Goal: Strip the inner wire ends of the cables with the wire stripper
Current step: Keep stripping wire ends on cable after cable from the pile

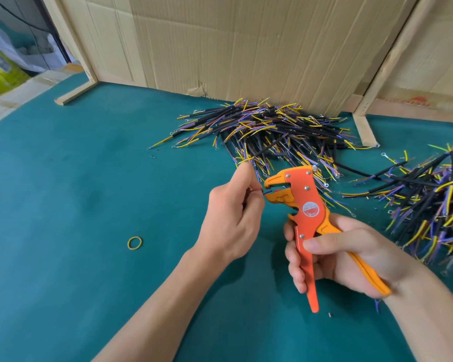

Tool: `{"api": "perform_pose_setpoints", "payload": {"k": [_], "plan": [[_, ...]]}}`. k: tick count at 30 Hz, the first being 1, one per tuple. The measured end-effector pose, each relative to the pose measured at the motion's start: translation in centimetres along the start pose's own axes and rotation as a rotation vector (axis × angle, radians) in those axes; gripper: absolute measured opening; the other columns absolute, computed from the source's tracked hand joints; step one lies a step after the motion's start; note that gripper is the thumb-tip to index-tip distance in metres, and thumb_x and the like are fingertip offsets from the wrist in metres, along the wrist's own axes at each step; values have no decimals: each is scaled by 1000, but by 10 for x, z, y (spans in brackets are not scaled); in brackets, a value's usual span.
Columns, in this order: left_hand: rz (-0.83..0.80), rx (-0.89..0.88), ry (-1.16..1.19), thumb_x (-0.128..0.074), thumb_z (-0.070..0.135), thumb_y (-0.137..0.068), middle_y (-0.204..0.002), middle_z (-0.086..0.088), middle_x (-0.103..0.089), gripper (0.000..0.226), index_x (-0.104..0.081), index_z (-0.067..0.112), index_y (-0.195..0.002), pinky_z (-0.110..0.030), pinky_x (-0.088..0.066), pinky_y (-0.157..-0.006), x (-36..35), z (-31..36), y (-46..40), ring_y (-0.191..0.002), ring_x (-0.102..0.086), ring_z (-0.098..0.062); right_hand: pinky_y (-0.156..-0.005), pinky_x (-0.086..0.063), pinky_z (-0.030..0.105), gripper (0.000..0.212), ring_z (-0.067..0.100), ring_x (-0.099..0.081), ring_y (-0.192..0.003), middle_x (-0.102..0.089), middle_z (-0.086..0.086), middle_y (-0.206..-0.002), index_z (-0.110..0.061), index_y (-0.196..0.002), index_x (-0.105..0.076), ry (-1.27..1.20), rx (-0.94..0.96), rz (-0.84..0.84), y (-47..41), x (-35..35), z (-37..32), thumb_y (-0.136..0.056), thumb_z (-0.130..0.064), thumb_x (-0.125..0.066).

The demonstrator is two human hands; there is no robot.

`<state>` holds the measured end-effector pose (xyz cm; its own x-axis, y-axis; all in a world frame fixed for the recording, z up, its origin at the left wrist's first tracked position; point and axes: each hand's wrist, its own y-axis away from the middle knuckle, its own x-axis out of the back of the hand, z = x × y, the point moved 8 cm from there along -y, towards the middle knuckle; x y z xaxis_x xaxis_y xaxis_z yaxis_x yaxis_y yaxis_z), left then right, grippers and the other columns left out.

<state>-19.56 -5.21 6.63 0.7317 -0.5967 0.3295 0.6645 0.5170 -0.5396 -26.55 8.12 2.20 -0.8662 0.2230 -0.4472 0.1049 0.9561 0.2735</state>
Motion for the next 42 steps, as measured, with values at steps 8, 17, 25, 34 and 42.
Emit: {"api": "perform_pose_setpoints", "payload": {"k": [8, 17, 25, 34, 42], "plan": [[14, -47, -31, -41, 7, -88, -64, -21, -50, 7, -41, 10, -82, -47, -36, -59, 1, 4, 0, -60, -43, -34, -60, -53, 45, 31, 33, -57, -63, -53, 18, -76, -5, -97, -58, 32, 0, -36, 0, 1, 1, -81, -16, -83], [24, -47, -19, -40, 10, -87, -64, -21, -50, 5, -41, 12, -83, -48, -37, -59, 2, 3, 0, -60, -45, -36, -57, -52, 41, 23, 30, -55, -58, -51, 16, -72, -9, -85, -57, 56, 1, -55, 0, 1, 2, -88, -22, -76], [24, -25, -16, -42, 2, -87, -63, -20, -51, 11, -42, 12, -83, -47, -36, -58, 1, 1, 0, -59, -45, -35, -56, -50, 41, 26, 30, -54, -56, -49, 16, -70, -8, -83, -58, 48, 2, -52, 0, 0, 1, -86, -23, -78], [38, 7, 5, -42, 3, -87, -63, -19, -53, 7, -43, 9, -82, -44, -34, -58, 3, -2, 0, -59, -42, -33, -50, -49, 37, 22, 27, -51, -48, -48, 15, -64, -7, -76, -56, 40, 24, 4, -2, -2, 1, -86, -19, -71], [45, 18, 38, -43, 4, -87, -62, -17, -54, 10, -42, 13, -83, -44, -35, -57, 2, -2, 1, -57, -43, -32, -54, -49, 39, 18, 28, -53, -53, -49, 16, -68, -7, -78, -57, 62, 8, -39, -3, -1, 3, -96, -12, -58]]}}
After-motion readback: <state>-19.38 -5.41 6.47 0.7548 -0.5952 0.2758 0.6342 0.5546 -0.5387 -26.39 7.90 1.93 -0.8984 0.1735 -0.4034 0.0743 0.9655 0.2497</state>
